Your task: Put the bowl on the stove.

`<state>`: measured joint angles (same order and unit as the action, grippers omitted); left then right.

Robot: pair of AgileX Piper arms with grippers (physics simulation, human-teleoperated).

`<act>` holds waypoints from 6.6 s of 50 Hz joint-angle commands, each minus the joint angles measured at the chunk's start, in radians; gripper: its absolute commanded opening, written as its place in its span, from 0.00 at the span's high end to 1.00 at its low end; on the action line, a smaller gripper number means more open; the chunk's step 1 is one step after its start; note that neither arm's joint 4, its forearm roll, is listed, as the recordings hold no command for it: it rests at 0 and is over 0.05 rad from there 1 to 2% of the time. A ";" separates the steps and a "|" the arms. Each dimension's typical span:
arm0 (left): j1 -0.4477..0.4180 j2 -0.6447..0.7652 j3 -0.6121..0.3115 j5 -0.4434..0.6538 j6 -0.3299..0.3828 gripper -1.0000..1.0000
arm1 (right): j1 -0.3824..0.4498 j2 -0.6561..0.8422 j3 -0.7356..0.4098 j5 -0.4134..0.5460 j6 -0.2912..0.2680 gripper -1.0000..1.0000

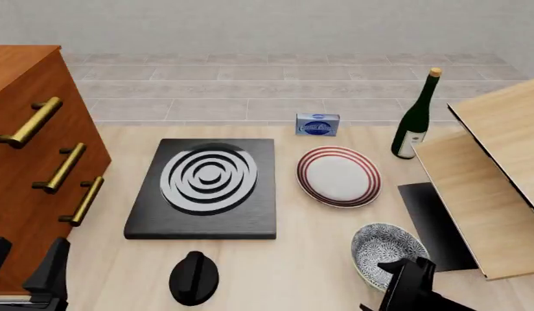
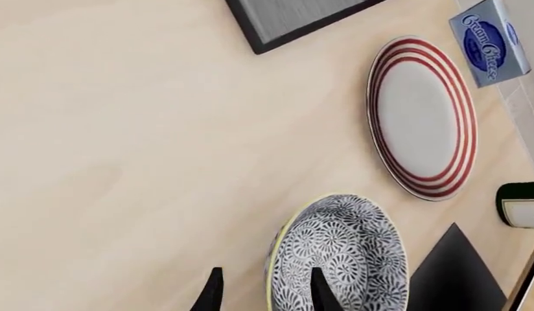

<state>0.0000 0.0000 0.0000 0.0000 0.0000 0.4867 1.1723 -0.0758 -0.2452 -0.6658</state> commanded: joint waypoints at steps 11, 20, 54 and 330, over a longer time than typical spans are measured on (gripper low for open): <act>0.000 0.000 0.000 0.000 0.000 0.00 | -0.027 0.108 0.023 -0.114 0.008 0.00; 0.000 0.000 0.000 0.000 0.000 0.00 | -0.028 0.095 0.028 -0.107 0.002 1.00; 0.000 0.000 0.000 0.000 0.000 0.00 | 0.042 -0.126 -0.045 0.127 -0.036 1.00; 0.000 0.000 0.000 0.000 0.000 0.00 | 0.354 1.213 -2.005 0.949 0.100 0.00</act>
<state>0.0000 0.0000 0.0000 0.0000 0.0000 0.8377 2.3904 -2.0852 0.7011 -0.5651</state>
